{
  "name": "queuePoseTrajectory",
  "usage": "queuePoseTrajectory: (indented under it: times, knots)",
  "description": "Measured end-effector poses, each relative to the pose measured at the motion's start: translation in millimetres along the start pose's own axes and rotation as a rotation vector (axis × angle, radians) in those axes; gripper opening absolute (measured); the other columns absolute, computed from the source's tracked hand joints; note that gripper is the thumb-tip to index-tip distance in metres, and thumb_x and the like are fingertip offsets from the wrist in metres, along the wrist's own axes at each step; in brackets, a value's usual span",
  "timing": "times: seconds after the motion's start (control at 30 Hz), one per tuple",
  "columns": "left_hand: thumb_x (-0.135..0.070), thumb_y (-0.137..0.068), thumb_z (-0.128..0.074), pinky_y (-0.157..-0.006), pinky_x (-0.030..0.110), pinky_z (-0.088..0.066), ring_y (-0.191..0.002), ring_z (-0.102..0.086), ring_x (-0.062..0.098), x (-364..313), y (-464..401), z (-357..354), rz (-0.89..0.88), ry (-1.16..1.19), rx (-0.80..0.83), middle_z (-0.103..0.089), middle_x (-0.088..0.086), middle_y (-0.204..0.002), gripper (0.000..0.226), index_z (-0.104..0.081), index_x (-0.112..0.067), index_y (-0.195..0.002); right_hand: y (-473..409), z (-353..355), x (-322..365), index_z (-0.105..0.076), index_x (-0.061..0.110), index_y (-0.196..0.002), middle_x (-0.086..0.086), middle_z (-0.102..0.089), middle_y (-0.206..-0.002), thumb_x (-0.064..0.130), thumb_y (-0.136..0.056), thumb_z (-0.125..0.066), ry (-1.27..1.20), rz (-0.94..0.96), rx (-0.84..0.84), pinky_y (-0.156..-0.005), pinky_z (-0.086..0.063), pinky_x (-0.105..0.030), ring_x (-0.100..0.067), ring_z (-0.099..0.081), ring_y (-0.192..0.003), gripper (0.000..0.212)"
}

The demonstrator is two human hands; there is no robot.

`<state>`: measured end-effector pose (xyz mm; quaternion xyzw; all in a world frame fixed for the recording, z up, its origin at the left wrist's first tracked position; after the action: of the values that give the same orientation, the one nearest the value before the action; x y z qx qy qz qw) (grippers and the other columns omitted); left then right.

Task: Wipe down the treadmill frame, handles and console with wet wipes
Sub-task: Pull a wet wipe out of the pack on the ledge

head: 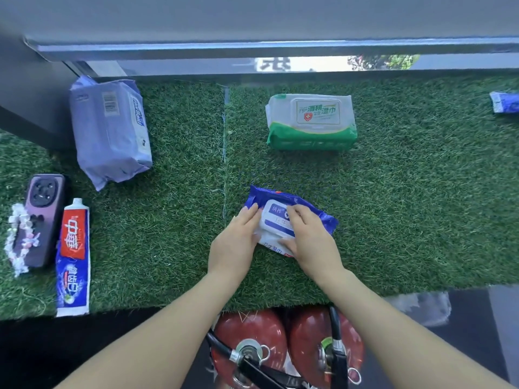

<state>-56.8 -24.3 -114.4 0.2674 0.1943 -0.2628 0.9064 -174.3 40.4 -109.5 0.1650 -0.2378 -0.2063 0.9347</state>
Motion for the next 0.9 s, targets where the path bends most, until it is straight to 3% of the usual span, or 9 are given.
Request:
queuePoseTrajectory:
  times: [0.2,0.37,0.47,0.5,0.57,0.67,0.77,0.83,0.9]
  knots:
    - [-0.026,-0.101,-0.039,-0.091,0.021,-0.04,-0.133,-0.032,-0.004,0,17,-5,0.068,-0.042,-0.052,-0.017,-0.03,-0.152,0.048,-0.029,-0.037,-0.146,-3,3,2,-0.025,0.008,-0.148,-0.004,-0.026,-0.153,0.032,-0.092,-0.056,0.038,0.093,0.034,-0.111,-0.024,-0.026,-0.019,-0.024,-0.14,0.068]
    - [-0.029,-0.102,-0.034,-0.095,0.019,-0.037,-0.137,-0.024,-0.005,-3,17,-7,0.045,-0.107,-0.041,-0.013,-0.027,-0.154,0.047,-0.025,-0.035,-0.148,-7,6,-6,-0.039,0.01,-0.143,-0.003,-0.036,-0.146,0.033,-0.097,-0.049,-0.075,0.086,0.058,-0.105,-0.029,-0.025,-0.019,-0.035,-0.133,0.053]
    - [-0.029,-0.103,-0.032,-0.098,0.017,-0.033,-0.14,-0.018,-0.005,-1,15,-10,0.017,-0.137,-0.025,-0.009,-0.026,-0.155,0.047,-0.023,-0.033,-0.149,-16,28,-19,-0.064,0.014,-0.116,-0.009,-0.063,-0.111,0.028,-0.1,-0.042,-0.408,-0.057,0.005,-0.079,-0.036,-0.02,-0.022,-0.056,-0.103,0.03]
    - [-0.029,-0.103,-0.031,-0.099,0.016,-0.033,-0.14,-0.016,-0.005,-1,15,-11,0.008,-0.149,-0.022,-0.009,-0.025,-0.155,0.047,-0.023,-0.032,-0.149,-21,34,-24,-0.067,0.016,-0.105,-0.009,-0.066,-0.098,0.029,-0.1,-0.043,-0.463,-0.102,-0.026,-0.069,-0.036,-0.021,-0.024,-0.058,-0.092,0.028]
    - [-0.029,-0.103,-0.031,-0.099,0.016,-0.034,-0.14,-0.016,-0.006,-1,15,-11,0.011,-0.142,-0.039,-0.01,-0.025,-0.155,0.047,-0.023,-0.032,-0.149,-29,39,-31,-0.063,0.012,-0.094,-0.009,-0.065,-0.088,0.032,-0.099,-0.046,-0.468,-0.169,-0.082,-0.067,-0.038,-0.029,-0.026,-0.058,-0.084,0.027]
    - [-0.028,-0.101,-0.039,-0.094,0.02,-0.041,-0.135,-0.032,-0.004,-5,18,-5,0.019,-0.122,-0.071,-0.024,-0.025,-0.151,0.045,-0.034,-0.032,-0.145,-35,43,-46,-0.052,0.008,-0.099,-0.007,-0.056,-0.097,0.032,-0.093,-0.057,-0.503,-0.362,-0.255,-0.066,-0.034,-0.033,-0.024,-0.051,-0.087,0.025]
    - [-0.026,-0.094,-0.051,-0.079,0.023,-0.052,-0.115,-0.058,0.007,-24,29,-2,-0.084,-0.114,-0.122,-0.048,-0.018,-0.14,0.038,-0.055,-0.025,-0.132,-33,43,-52,-0.042,0.008,-0.107,-0.007,-0.045,-0.113,0.029,-0.081,-0.072,-0.455,-0.552,-0.375,-0.068,-0.034,-0.033,-0.024,-0.047,-0.09,0.045]
    - [-0.03,-0.097,-0.047,-0.09,0.026,-0.047,-0.125,-0.049,0.007,-24,35,-13,-0.069,-0.114,-0.051,-0.038,-0.017,-0.147,0.043,-0.046,-0.025,-0.139,-31,43,-48,-0.039,0.008,-0.106,-0.008,-0.04,-0.117,0.026,-0.073,-0.079,-0.388,-0.558,-0.422,-0.069,-0.036,-0.034,-0.028,-0.048,-0.099,0.055]
    - [-0.029,-0.093,-0.054,-0.083,0.031,-0.05,-0.114,-0.058,0.014,-25,37,-9,-0.043,-0.078,-0.093,-0.053,-0.012,-0.136,0.035,-0.058,-0.022,-0.127,-23,46,-43,-0.04,0.007,-0.103,-0.009,-0.038,-0.114,0.014,-0.072,-0.078,-0.431,-0.486,-0.512,-0.071,-0.032,-0.029,-0.029,-0.047,-0.099,0.049]
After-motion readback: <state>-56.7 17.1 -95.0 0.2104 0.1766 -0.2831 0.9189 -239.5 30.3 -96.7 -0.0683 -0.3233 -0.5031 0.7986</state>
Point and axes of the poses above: each hand's wrist, its own y-axis away from the middle knuckle, its own z-axis out of the back of the hand, x = y × z, the point moved 8 cm from there along -y, towards the middle knuckle
